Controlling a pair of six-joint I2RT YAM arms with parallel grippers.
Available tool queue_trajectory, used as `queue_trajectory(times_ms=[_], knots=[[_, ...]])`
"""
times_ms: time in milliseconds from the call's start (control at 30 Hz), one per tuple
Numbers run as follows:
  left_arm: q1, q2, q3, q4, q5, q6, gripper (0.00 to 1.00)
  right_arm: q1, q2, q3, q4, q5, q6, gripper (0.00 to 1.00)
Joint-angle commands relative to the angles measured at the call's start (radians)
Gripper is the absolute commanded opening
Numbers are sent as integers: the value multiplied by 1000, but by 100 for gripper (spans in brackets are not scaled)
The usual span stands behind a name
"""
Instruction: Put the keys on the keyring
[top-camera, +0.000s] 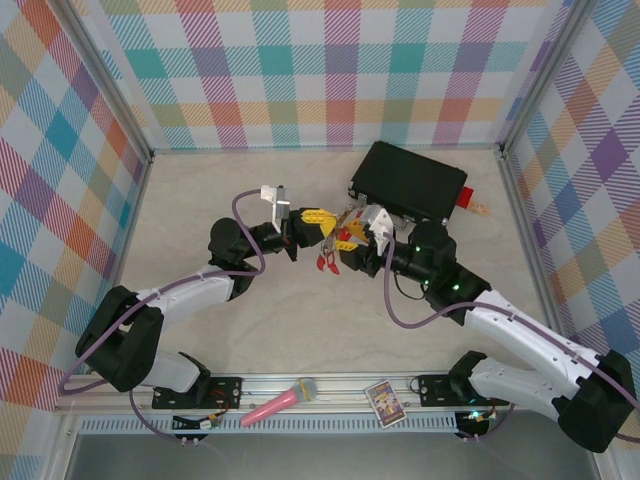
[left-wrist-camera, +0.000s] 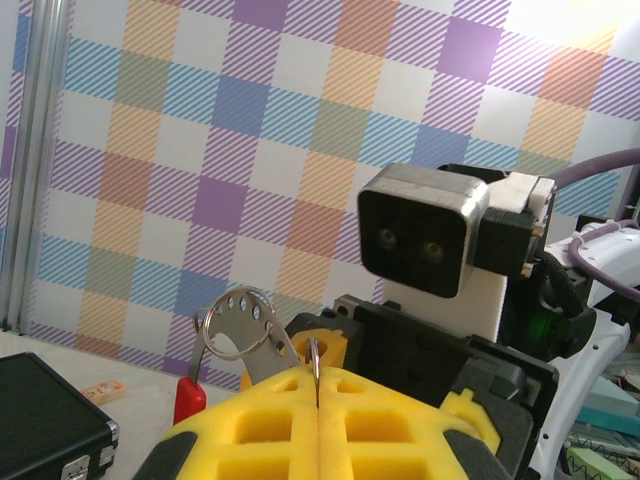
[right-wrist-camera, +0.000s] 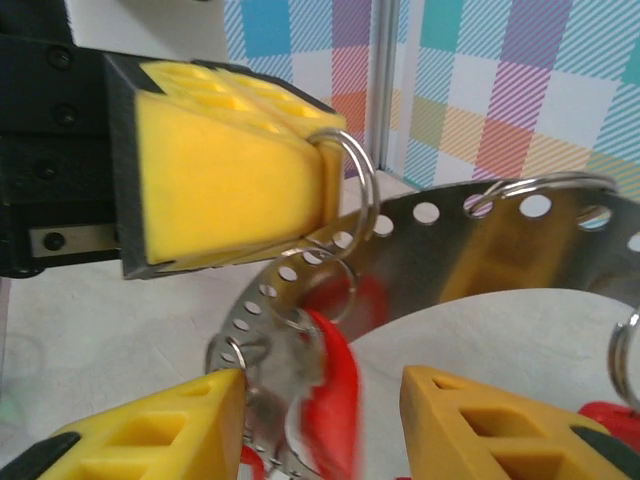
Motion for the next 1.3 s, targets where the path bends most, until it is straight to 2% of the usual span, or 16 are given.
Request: queue_trajectory(times_ms=[0, 467, 800, 933, 1267], knots=[[-8, -4, 26, 60, 4, -3, 0, -1, -19, 22, -12, -49, 20, 44], [-9, -10, 20, 63, 6, -4, 0, -5, 41, 69, 9, -89, 35, 37], [-9, -9, 19, 67, 5, -4, 0, -5, 41, 68, 18, -90, 34, 20], [-9, -8, 17, 67, 4, -2, 0, -6, 36, 66, 16, -98, 29, 6], [-8, -19, 9, 16, 3, 41, 0, -6, -23, 62, -63, -39, 0, 0]])
